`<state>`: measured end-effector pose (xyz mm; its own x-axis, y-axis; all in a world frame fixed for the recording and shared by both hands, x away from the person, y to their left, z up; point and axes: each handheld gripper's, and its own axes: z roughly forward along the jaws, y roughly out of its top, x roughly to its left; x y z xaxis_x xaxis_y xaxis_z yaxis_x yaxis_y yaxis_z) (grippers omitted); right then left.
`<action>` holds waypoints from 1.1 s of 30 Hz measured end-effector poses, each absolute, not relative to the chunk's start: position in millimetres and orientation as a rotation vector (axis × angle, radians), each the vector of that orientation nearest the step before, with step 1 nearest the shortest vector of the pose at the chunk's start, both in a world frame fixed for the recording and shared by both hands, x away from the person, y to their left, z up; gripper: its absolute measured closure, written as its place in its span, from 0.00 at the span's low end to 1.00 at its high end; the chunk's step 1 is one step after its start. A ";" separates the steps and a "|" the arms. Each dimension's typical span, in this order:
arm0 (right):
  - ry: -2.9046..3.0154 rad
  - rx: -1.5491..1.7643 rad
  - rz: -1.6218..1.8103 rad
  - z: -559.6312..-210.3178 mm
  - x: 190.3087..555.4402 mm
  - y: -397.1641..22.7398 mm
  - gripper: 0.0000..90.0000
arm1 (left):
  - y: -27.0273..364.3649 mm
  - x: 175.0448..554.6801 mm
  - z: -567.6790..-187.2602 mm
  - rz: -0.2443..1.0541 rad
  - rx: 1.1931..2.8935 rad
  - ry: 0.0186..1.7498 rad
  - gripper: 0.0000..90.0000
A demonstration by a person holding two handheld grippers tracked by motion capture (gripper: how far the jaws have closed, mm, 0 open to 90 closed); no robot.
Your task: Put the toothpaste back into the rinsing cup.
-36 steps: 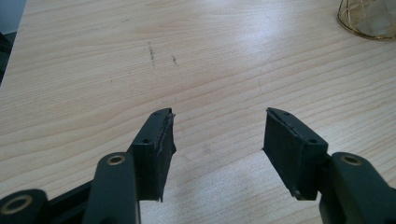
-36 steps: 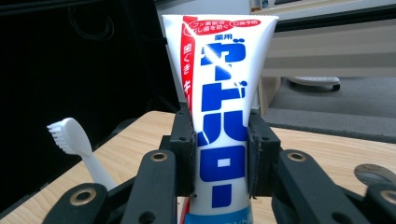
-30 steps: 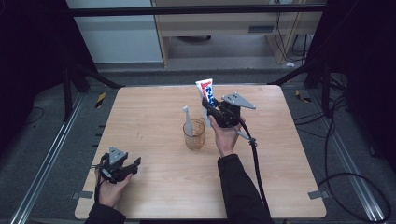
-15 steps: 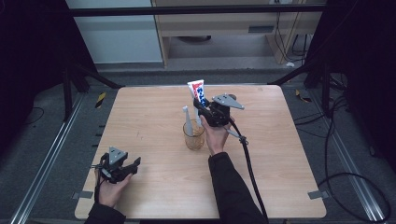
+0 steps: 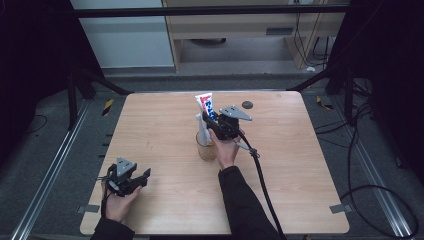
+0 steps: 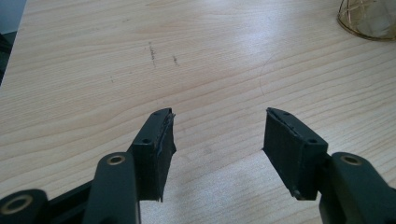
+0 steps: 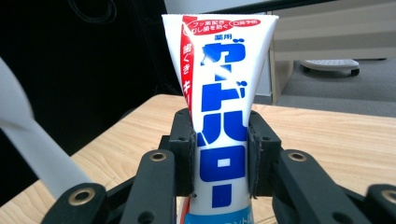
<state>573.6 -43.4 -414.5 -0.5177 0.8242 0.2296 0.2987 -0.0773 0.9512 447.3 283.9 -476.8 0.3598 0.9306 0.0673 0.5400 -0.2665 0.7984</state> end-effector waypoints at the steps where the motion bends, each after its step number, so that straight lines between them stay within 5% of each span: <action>1: 1.774 1.212 1.623 -415.7 573.8 -43.4 0.76 | 283.9 447.4 -476.8 0.718 1.930 1.276 0.47; 33: 1.994 1.187 1.474 -428.4 560.8 -51.5 0.67 | 283.0 447.0 -476.9 0.722 1.937 1.275 0.47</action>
